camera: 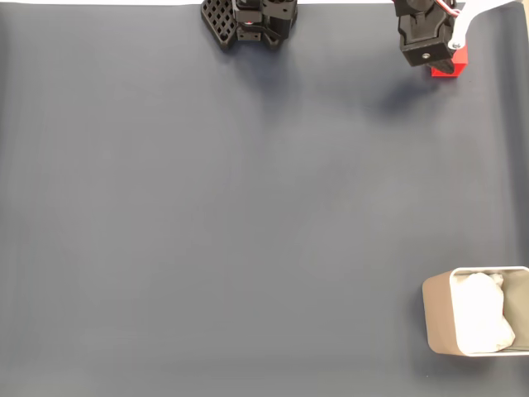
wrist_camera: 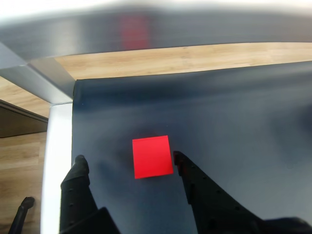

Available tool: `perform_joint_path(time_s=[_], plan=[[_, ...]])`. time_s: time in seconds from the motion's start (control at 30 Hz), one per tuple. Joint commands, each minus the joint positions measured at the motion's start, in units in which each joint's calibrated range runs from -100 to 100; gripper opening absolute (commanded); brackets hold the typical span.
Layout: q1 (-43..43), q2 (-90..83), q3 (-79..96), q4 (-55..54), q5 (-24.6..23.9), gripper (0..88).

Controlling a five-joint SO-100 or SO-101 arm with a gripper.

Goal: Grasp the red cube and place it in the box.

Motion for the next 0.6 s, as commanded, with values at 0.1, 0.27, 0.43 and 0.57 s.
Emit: perform_joint_path(time_s=[0.1, 0.27, 0.43, 0.57], plan=[[-0.5, 0.2, -0.1, -1.8, -0.2, 40.1], [-0.5, 0.5, 0.0, -2.3, -0.1, 39.7], [-0.7, 1.1, 0.0, -2.7, 0.0, 39.6], [-0.9, 1.5, -0.2, -2.9, -0.1, 39.6]])
